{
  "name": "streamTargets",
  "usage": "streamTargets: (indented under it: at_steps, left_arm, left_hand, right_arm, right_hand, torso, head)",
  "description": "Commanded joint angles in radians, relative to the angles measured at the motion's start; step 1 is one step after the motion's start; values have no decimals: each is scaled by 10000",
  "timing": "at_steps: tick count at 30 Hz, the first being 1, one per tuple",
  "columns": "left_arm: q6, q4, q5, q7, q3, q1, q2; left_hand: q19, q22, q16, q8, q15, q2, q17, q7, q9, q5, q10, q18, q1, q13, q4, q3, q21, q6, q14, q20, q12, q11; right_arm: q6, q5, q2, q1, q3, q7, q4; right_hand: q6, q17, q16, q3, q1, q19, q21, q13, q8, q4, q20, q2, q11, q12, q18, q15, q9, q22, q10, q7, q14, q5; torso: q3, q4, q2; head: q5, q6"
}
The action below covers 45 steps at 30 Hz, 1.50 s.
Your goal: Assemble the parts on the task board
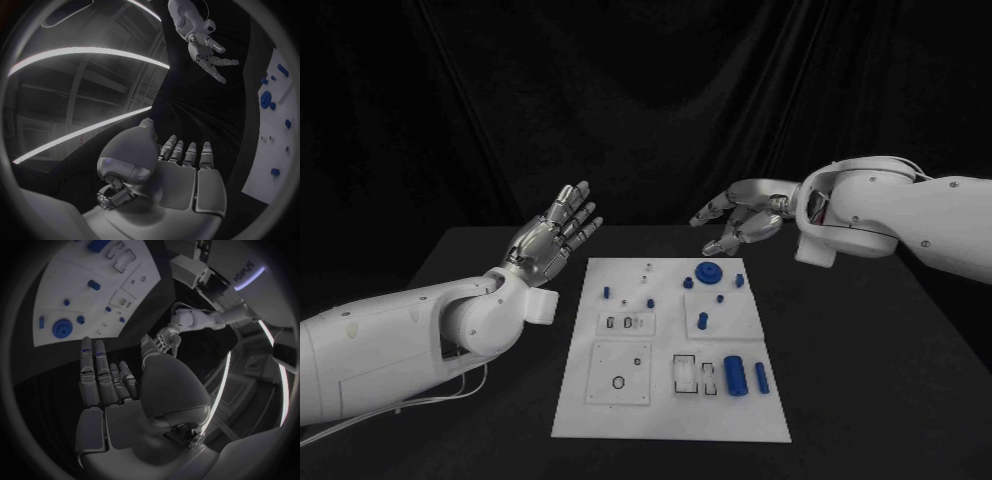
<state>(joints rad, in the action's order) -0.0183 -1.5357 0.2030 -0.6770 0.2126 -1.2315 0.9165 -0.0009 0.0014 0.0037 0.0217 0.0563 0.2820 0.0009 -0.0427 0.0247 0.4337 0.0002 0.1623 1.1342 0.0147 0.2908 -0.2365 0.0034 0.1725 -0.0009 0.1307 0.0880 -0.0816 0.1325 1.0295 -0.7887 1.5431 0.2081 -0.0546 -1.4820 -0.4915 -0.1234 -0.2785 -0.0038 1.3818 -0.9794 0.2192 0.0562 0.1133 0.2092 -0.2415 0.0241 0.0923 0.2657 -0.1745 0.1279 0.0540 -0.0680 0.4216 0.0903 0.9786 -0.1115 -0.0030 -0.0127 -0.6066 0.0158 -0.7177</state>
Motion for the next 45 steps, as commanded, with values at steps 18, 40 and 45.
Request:
streamTargets:
  at_steps: [18,40,45]
  left_arm:
    - [-281,51,41,-1571,-11,-57,12]
    - [-447,344,40,-1594,-10,-57,-12]
    - [-448,371,40,-1586,-10,-57,21]
  left_hand:
    - [46,16,-37,183,216,33,-9,256,72,102,44,-133,196,41,22,107,3,586,9,260,237,241]
    - [73,33,-37,208,215,50,-9,328,74,139,34,-54,235,32,18,143,27,644,9,394,200,311]
    - [76,35,-37,203,204,47,-9,344,69,183,32,-30,271,35,8,163,30,614,9,414,213,341]
  right_arm:
    - [-2882,7385,926,-795,-7,335,743]
    - [-4320,7781,1696,-2093,-8,1072,2076]
    - [-4311,7783,1899,-2275,-8,1167,2371]
  right_hand:
    - [-2871,-6088,-6253,1243,311,-2909,4080,113,-169,-2212,1733,-51,-321,-561,-31,-1579,203,-3742,4003,-614,3937,-1152]
    - [-3171,-8108,-8211,1211,-55,-2526,6641,132,-211,-1652,1779,289,-432,-925,151,-1737,278,-6778,3991,-719,4367,-1422]
    - [-3215,-8141,-8241,1301,71,-2448,6742,149,-218,-1716,1777,299,-430,-909,154,-1737,302,-6948,4093,-689,4353,-1634]
  torso:
    - [-58,-56,-250]
    - [-45,-47,-253]
    - [-52,-66,-260]
  head:
    - [-59,-13]
    - [5,-38]
    - [-68,20]
